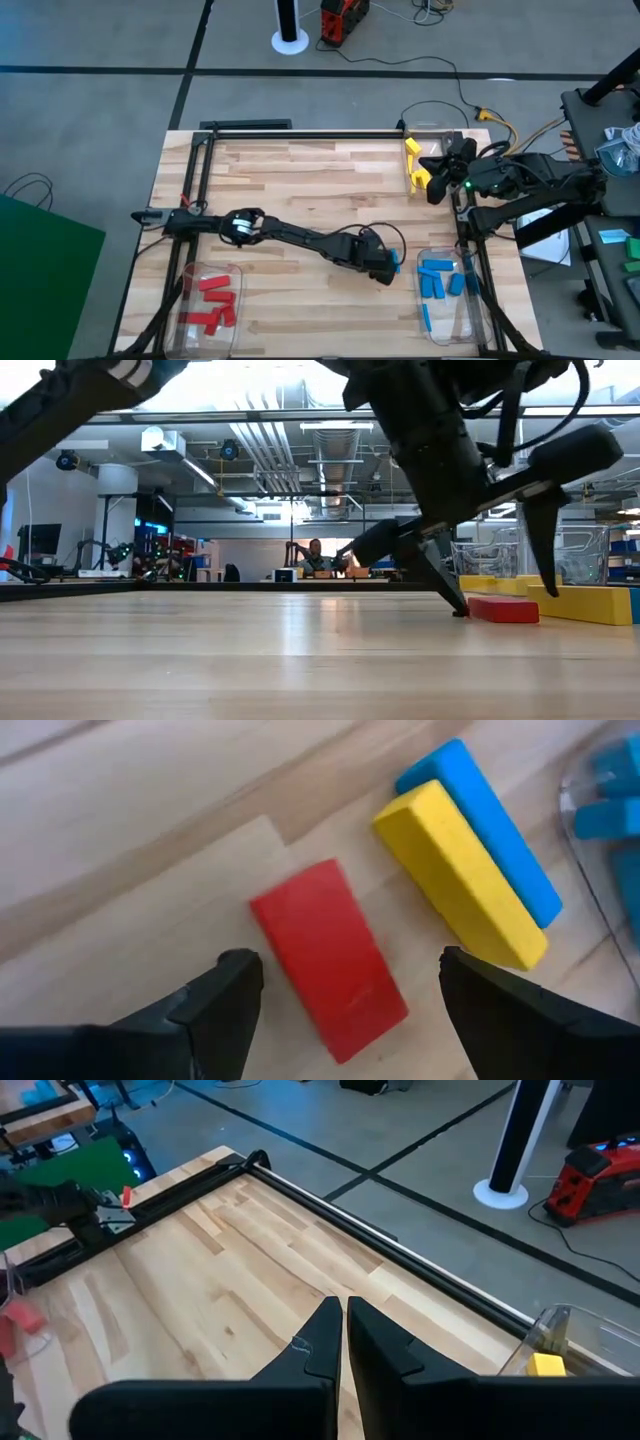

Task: Sort blocks
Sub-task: Put the red block into the bottom left transparent bin

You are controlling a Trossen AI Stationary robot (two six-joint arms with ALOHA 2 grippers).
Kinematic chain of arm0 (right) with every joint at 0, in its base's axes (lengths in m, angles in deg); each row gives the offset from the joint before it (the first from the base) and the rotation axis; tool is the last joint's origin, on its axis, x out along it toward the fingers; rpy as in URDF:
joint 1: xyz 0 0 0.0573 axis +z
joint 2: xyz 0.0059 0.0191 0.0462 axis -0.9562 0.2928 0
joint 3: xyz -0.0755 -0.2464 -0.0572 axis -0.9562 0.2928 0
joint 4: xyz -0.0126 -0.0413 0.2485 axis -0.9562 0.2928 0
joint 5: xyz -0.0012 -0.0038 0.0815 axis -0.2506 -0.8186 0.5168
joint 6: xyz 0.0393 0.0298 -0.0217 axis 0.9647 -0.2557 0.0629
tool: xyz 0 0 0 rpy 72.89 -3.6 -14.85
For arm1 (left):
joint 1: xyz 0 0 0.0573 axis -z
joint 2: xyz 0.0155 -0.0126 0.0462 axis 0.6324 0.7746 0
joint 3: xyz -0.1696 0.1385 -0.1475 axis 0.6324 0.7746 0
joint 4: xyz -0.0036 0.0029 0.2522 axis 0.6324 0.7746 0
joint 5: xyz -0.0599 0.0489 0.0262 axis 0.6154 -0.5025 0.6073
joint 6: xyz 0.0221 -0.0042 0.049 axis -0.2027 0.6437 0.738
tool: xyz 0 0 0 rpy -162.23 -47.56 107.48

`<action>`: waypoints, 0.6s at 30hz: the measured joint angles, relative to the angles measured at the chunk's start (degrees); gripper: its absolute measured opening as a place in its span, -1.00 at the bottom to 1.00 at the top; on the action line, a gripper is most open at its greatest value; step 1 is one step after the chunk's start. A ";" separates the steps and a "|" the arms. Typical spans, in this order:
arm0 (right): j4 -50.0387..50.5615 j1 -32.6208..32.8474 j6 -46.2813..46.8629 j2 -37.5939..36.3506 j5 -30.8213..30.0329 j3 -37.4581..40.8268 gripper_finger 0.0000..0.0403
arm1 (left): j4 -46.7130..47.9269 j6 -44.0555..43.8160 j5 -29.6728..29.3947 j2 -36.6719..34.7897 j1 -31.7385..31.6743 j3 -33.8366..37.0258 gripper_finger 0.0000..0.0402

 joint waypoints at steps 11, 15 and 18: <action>-0.01 0.01 -0.19 0.71 0.07 0.02 -0.94 | 2.29 -2.23 -3.26 -0.36 0.24 2.72 0.20; -0.15 0.02 -0.24 1.04 0.09 0.02 -0.94 | 2.65 -0.84 -3.91 -0.14 0.31 3.77 0.06; -0.16 0.02 -0.30 1.21 0.09 0.02 -0.94 | 2.84 0.58 -4.85 -0.12 0.52 3.89 -0.03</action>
